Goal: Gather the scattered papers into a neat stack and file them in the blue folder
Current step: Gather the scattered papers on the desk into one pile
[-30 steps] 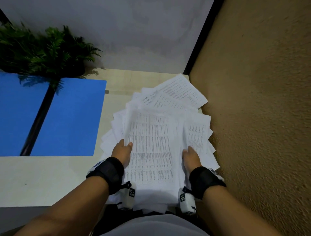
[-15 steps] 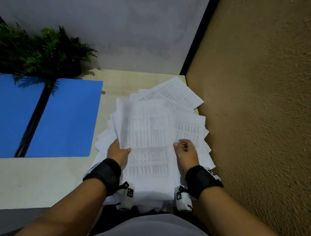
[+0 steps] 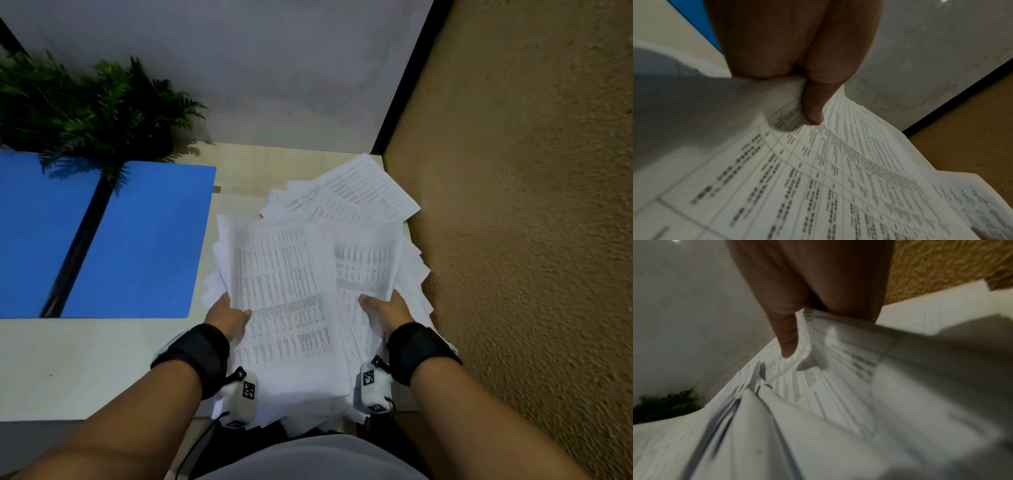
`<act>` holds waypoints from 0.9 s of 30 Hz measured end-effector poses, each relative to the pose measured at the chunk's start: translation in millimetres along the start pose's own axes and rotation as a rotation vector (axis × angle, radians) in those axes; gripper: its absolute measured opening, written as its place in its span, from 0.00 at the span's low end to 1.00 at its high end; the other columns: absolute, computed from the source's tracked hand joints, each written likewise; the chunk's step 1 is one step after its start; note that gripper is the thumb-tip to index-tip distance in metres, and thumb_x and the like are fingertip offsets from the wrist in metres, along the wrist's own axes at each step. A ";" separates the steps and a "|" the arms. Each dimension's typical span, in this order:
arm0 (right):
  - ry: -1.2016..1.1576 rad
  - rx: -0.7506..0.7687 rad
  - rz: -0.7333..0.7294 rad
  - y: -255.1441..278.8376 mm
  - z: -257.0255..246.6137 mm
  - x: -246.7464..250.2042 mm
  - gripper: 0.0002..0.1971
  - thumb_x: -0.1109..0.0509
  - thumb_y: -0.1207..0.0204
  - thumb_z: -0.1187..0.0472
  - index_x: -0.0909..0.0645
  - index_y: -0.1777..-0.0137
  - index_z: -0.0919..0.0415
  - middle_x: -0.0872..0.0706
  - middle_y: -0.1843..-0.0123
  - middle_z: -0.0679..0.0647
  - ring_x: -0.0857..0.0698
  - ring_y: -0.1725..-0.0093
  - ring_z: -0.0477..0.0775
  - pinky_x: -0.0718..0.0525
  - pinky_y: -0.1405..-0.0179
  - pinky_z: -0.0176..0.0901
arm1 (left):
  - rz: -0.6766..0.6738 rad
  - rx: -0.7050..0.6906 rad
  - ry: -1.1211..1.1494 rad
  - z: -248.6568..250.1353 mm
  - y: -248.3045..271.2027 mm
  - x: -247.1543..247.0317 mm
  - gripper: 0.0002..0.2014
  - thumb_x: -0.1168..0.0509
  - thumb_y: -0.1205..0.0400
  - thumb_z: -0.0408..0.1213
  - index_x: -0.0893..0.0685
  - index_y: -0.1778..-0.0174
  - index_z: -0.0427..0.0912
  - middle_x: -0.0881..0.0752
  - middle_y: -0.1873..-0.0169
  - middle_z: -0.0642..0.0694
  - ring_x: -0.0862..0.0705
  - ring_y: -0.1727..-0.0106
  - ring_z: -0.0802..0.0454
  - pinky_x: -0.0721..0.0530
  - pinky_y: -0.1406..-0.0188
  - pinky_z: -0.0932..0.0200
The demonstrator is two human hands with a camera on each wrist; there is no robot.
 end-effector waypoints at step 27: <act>0.430 0.627 0.155 88.2 -159.2 5.0 0.06 0.36 0.21 0.65 0.19 0.52 0.54 0.19 0.63 0.54 0.20 0.63 0.53 0.22 0.64 0.40 | -0.065 -0.118 0.182 6.0 19.7 1.7 0.21 0.35 0.17 0.45 0.26 0.30 0.42 0.17 0.36 0.45 0.17 0.37 0.43 0.20 0.37 0.48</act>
Point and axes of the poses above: each hand's wrist, its own y-axis away from the middle knuckle, its own x-axis out of the back of the hand, z = x × y, the point moved 3 cm from there along -y, towards the middle knuckle
